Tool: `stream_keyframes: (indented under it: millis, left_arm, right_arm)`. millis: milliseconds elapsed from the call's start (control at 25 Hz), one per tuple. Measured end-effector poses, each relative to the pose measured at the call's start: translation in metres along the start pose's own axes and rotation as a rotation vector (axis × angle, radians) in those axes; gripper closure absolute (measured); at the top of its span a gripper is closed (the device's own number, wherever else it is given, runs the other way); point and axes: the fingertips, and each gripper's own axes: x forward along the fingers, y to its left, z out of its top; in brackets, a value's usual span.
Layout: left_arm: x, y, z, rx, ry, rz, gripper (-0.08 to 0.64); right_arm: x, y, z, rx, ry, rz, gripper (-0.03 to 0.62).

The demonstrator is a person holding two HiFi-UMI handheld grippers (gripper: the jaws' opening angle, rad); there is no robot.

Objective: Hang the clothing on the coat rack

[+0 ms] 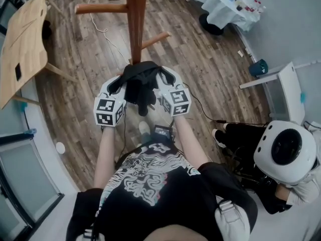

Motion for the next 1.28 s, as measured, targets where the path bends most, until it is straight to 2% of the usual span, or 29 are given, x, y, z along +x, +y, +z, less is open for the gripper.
stream_keyframes:
  millis: [240, 320, 440, 600, 800, 880, 960, 1040, 1280]
  left_arm:
    - [-0.006, -0.003, -0.013, -0.03, 0.063, -0.029, 0.381]
    - [-0.012, -0.005, -0.016, -0.029, 0.071, -0.033, 0.375]
    - [-0.017, -0.009, -0.021, -0.033, 0.073, -0.04, 0.361]
    - [-0.024, -0.019, -0.032, -0.06, 0.097, -0.059, 0.307]
    - [-0.036, -0.028, -0.036, -0.049, 0.092, -0.053, 0.301]
    - [-0.044, -0.031, -0.032, -0.032, 0.069, -0.04, 0.327]
    - [-0.054, -0.034, -0.027, -0.015, 0.037, -0.024, 0.424]
    - [-0.066, -0.037, -0.023, 0.009, 0.008, 0.0, 0.566]
    - [-0.097, -0.044, -0.012, 0.063, -0.023, 0.045, 0.566]
  right_arm:
    - [-0.013, -0.003, -0.004, 0.015, 0.026, -0.017, 0.506]
    - [-0.019, -0.002, -0.01, 0.025, 0.053, -0.021, 0.478]
    - [-0.026, 0.001, -0.016, 0.028, 0.075, -0.03, 0.476]
    - [-0.044, 0.004, -0.013, 0.016, 0.045, -0.048, 0.477]
    - [-0.066, 0.012, -0.014, -0.004, 0.043, -0.05, 0.483]
    - [-0.076, 0.017, -0.013, -0.01, 0.033, -0.043, 0.511]
    - [-0.087, 0.024, -0.009, -0.03, 0.01, -0.034, 0.592]
    - [-0.097, 0.032, -0.005, -0.052, -0.008, -0.026, 0.592]
    - [-0.132, 0.047, 0.015, -0.079, -0.054, -0.064, 0.592]
